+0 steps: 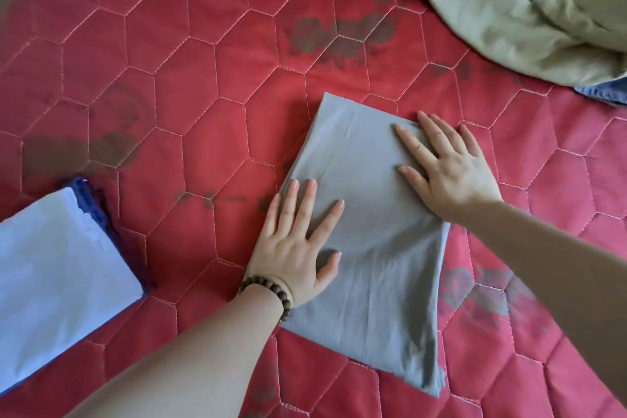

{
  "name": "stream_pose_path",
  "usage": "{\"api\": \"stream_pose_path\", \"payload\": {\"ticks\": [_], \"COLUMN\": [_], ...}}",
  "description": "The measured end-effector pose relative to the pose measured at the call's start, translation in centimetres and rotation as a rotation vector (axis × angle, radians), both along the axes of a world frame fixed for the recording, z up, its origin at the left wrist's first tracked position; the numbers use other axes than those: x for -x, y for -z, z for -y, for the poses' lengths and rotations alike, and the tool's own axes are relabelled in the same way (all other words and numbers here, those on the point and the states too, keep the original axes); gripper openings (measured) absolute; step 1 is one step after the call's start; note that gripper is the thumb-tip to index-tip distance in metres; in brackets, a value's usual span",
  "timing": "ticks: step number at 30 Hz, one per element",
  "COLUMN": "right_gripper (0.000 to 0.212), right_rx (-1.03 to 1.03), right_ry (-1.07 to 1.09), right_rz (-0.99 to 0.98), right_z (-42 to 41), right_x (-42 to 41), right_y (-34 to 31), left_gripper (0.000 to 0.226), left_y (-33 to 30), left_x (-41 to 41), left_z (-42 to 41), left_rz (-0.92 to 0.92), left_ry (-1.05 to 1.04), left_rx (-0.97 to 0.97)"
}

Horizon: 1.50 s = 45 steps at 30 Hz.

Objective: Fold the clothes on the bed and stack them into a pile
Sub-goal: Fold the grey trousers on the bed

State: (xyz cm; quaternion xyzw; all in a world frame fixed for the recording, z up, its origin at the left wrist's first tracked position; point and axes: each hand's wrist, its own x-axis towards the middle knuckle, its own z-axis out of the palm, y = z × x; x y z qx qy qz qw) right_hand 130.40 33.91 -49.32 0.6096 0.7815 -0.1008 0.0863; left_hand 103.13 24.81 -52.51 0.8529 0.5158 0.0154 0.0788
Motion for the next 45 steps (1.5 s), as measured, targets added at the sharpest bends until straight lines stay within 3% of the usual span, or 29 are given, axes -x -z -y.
{"api": "stream_pose_path", "payload": {"ticks": [6, 12, 15, 20, 23, 25, 26, 30, 33, 39, 40, 42, 43, 45], "right_gripper": [0.07, 0.072, 0.061, 0.05, 0.044, 0.041, 0.039, 0.038, 0.029, 0.025, 0.022, 0.031, 0.042, 0.057], "right_rx": [0.018, 0.163, 0.209, 0.12, 0.065, 0.063, 0.062, 0.031, 0.03, -0.086, -0.056, -0.021, -0.046, -0.167], "right_ry": [0.001, 0.187, 0.349, 0.641, 0.813, 0.938, 0.986, 0.992, 0.981, 1.026, 1.023, 0.935, 0.841, 0.577], "right_rz": [0.057, -0.048, -0.144, -0.165, -0.19, -0.201, -0.217, -0.262, -0.429, -0.69, -0.668, -0.434, -0.313, -0.248], "right_z": [-1.0, -2.6, -0.2, 5.0, 6.7, 7.1, 7.3, 8.2, 7.8, 0.5, -0.4, -1.4, -1.5, -1.8], "right_x": [0.3, -0.4, -0.9, -0.7, 0.8, 1.8, 2.3, 4.0, 6.9, 16.4, 17.7, 19.6, 20.3, 22.4], "right_y": [-1.2, -2.1, -2.3, -1.9, -2.0, -2.2, -2.3, -3.0, -3.1, -3.9, -3.9, -3.5, -3.3, -3.2], "left_gripper": [0.072, 0.084, 0.094, 0.082, 0.069, 0.051, 0.043, 0.037, 0.037, 0.035, 0.035, 0.043, 0.047, 0.055], "left_y": [-2.3, -5.2, -6.5, -7.1, -6.6, -6.6, -6.9, -8.3, -9.3, -11.3, -11.5, -11.3, -10.8, -8.9], "left_x": [0.2, 1.7, 1.7, 2.3, 3.5, 3.5, 3.4, 5.4, 8.7, 17.5, 18.8, 20.3, 20.7, 20.2], "left_z": [0.7, 7.4, 7.9, 4.2, 3.6, 4.1, 4.1, -0.1, -5.8, -15.8, -16.6, -17.0, -16.6, -14.9], "left_rz": [0.009, 0.1, 0.284, 0.414, 0.588, 0.759, 0.775, 0.617, 0.615, 0.566, 0.54, 0.447, 0.388, 0.264], "left_ry": [-0.079, -0.69, -0.949, -1.43, -1.67, -1.612, -1.547, -1.265, -1.114, -1.014, -1.01, -0.916, -0.811, -0.56], "left_rx": [0.111, 0.258, 0.328, 0.501, 0.769, 0.924, 0.911, 0.588, 0.401, 0.056, -0.017, -0.105, -0.122, -0.082]}}
